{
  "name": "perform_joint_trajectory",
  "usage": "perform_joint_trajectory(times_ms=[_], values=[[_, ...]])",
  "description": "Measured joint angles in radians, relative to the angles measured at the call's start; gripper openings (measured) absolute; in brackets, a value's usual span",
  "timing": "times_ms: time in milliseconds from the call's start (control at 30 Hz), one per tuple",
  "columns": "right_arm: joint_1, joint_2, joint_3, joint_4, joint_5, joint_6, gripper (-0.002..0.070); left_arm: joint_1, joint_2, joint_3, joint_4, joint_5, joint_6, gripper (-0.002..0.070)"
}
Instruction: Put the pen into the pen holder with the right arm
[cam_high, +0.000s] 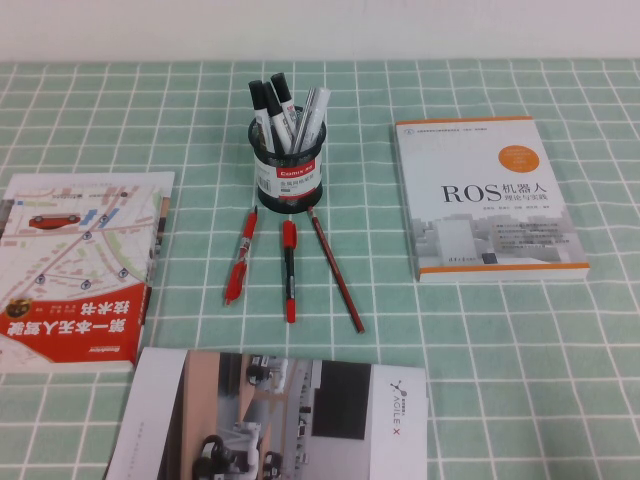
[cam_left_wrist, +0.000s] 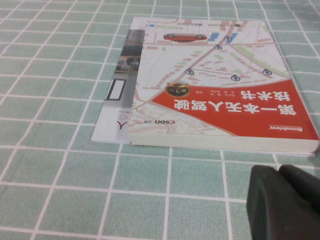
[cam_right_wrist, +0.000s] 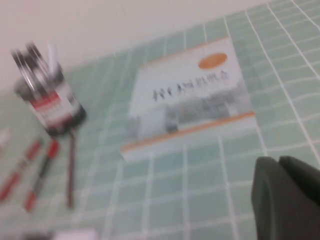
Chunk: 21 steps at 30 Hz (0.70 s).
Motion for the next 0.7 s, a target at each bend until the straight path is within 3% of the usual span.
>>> perform_joint_trajectory(times_ms=[233, 533, 700], values=[[0.000, 0.000, 0.000, 0.271, -0.109, 0.000, -0.0020, 0.000, 0.000, 0.000, 0.000, 0.000, 0.000, -0.0004], [0.000, 0.000, 0.000, 0.337, -0.128, 0.000, -0.0020, 0.000, 0.000, 0.000, 0.000, 0.000, 0.000, -0.0004], [0.000, 0.035, -0.054, 0.347, -0.019, 0.000, -0.0020, 0.000, 0.000, 0.000, 0.000, 0.000, 0.000, -0.0004]])
